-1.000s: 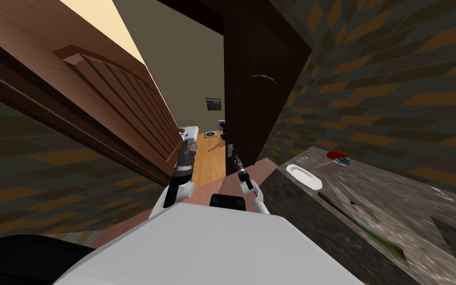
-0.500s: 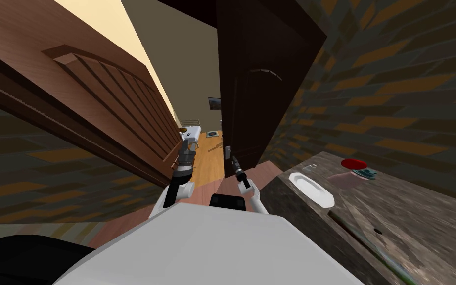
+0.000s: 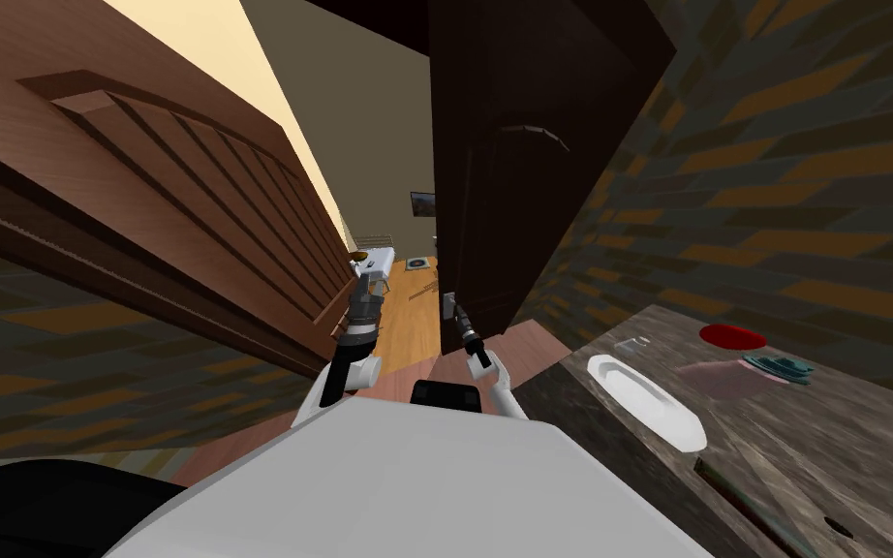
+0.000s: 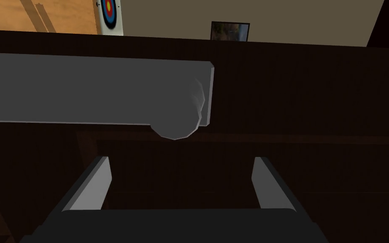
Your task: Push the door open
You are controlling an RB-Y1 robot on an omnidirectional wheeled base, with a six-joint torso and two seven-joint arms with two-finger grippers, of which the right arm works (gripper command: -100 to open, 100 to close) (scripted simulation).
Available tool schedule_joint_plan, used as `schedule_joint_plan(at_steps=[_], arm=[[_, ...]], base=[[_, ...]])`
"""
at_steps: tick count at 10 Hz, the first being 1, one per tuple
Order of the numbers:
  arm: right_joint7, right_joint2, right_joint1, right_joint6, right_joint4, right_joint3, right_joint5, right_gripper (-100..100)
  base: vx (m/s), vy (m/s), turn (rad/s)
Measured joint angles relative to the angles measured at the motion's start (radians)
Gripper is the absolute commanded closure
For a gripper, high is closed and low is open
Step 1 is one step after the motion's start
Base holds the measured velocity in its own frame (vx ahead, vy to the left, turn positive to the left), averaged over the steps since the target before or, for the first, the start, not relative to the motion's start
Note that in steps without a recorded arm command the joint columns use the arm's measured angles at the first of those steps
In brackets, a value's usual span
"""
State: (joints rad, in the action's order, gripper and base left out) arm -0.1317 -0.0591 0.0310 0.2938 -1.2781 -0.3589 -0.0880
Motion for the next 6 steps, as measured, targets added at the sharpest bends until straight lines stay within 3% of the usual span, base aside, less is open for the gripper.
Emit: schedule_joint_plan(at_steps=[3, 4, 5, 6], arm=[[0.003, 0.010, 0.009, 0.006, 0.017, 0.010, 0.002, -100], [0.005, 0.018, 0.011, 0.008, 0.024, 0.014, 0.003, -100], [0.005, 0.019, 0.012, 0.009, 0.024, 0.014, 0.003, 100], [0.005, 0.019, 0.012, 0.009, 0.023, 0.014, 0.003, 100]], base=[[0.200, 0.079, 0.030], [0.082, 0.030, 0.005], [-0.009, -0.003, -0.007], [-0.023, -0.011, 0.012]])
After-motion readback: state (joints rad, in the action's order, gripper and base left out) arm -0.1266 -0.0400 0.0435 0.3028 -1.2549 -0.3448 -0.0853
